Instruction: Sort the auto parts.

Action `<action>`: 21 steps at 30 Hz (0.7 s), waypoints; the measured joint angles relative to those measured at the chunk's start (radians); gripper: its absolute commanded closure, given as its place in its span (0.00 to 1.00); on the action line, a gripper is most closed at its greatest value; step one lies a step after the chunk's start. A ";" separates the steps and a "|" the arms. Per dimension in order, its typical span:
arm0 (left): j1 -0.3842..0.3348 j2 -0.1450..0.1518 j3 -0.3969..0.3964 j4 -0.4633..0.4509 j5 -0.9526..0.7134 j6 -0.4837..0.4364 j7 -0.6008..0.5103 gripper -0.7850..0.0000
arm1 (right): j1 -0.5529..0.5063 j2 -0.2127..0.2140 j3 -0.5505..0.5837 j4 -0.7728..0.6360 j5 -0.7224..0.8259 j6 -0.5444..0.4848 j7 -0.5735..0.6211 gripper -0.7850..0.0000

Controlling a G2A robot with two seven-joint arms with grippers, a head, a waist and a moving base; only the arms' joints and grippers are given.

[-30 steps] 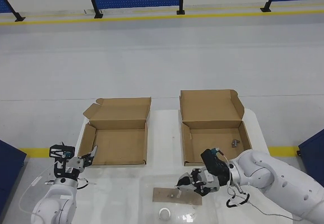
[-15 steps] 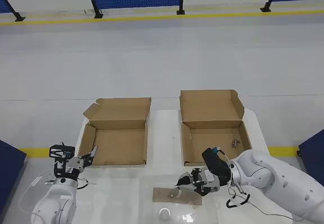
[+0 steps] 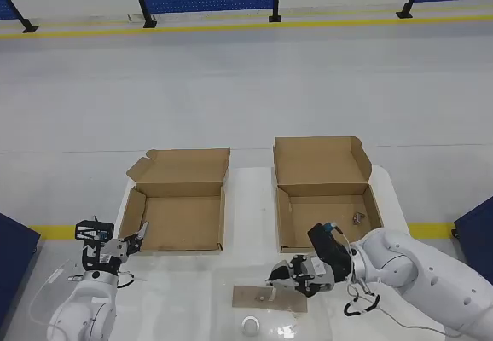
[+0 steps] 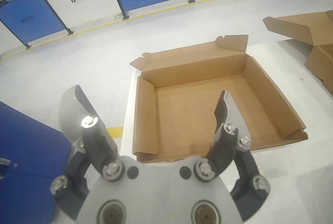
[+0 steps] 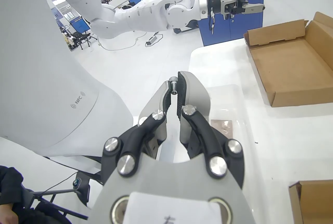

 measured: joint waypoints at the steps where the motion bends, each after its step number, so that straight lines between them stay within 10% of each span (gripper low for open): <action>1: 0.000 0.000 0.000 0.000 0.000 0.000 0.000 0.00 | -0.005 -0.001 0.005 0.002 0.023 -0.004 -0.015 1.00; 21: 0.000 0.000 0.000 0.000 0.000 0.000 0.000 0.00 | -0.024 0.004 0.176 -0.174 0.500 -0.007 0.005 1.00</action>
